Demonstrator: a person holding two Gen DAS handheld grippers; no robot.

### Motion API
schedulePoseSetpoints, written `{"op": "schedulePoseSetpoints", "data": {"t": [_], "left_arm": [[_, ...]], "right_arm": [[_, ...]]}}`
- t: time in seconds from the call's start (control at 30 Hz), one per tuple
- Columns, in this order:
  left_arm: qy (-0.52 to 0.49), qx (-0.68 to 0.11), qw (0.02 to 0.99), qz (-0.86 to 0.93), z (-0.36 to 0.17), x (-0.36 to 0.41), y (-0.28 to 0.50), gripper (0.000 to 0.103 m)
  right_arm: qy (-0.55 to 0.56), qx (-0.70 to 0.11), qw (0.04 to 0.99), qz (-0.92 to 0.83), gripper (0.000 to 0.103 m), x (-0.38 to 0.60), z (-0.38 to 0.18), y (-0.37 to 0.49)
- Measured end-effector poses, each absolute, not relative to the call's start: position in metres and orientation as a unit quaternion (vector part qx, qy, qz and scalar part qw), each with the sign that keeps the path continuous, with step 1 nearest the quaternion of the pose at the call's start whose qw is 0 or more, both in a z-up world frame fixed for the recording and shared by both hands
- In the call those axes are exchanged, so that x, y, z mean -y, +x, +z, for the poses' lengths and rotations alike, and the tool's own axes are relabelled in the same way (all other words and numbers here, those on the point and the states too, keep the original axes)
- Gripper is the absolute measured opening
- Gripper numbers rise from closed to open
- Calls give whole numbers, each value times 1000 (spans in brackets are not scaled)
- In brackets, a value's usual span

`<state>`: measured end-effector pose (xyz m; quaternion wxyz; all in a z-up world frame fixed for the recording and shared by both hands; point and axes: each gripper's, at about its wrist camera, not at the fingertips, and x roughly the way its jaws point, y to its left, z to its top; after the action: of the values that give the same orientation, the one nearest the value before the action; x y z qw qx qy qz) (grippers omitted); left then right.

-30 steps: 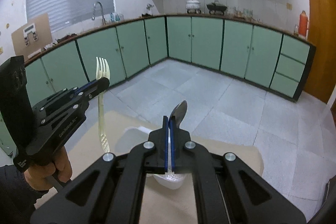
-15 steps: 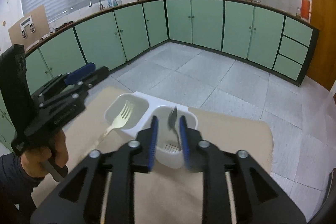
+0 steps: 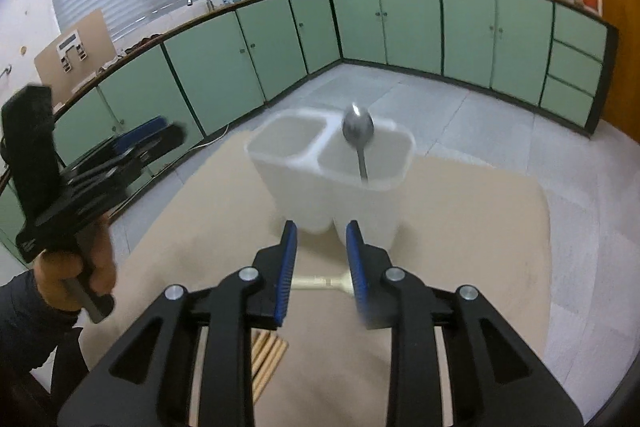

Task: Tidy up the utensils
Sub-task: 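Lower the spoon into the white holder and open the right tool, then regrasp the fork with the left tool and lift it toward the holder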

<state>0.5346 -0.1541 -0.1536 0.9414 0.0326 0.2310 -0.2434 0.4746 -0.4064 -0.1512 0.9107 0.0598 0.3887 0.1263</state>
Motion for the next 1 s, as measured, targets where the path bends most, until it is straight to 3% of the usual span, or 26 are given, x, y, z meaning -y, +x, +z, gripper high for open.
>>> {"op": "schedulePoseSetpoints", "data": {"t": [0.13, 0.23, 0.63, 1.0], "left_arm": [[60, -223, 947, -222, -172, 142, 500, 64], [47, -224, 945, -233, -182, 142, 489, 73], [168, -260, 885, -347, -228, 262, 505, 72], [239, -313, 846, -360, -268, 295, 526, 63]], "right_arm": [[128, -428, 889, 101, 27, 433, -184, 465], [125, -440, 885, 84, 27, 432, -206, 456], [109, -376, 920, 32, 29, 463, -184, 390], [103, -380, 919, 35, 29, 463, -203, 408]]}}
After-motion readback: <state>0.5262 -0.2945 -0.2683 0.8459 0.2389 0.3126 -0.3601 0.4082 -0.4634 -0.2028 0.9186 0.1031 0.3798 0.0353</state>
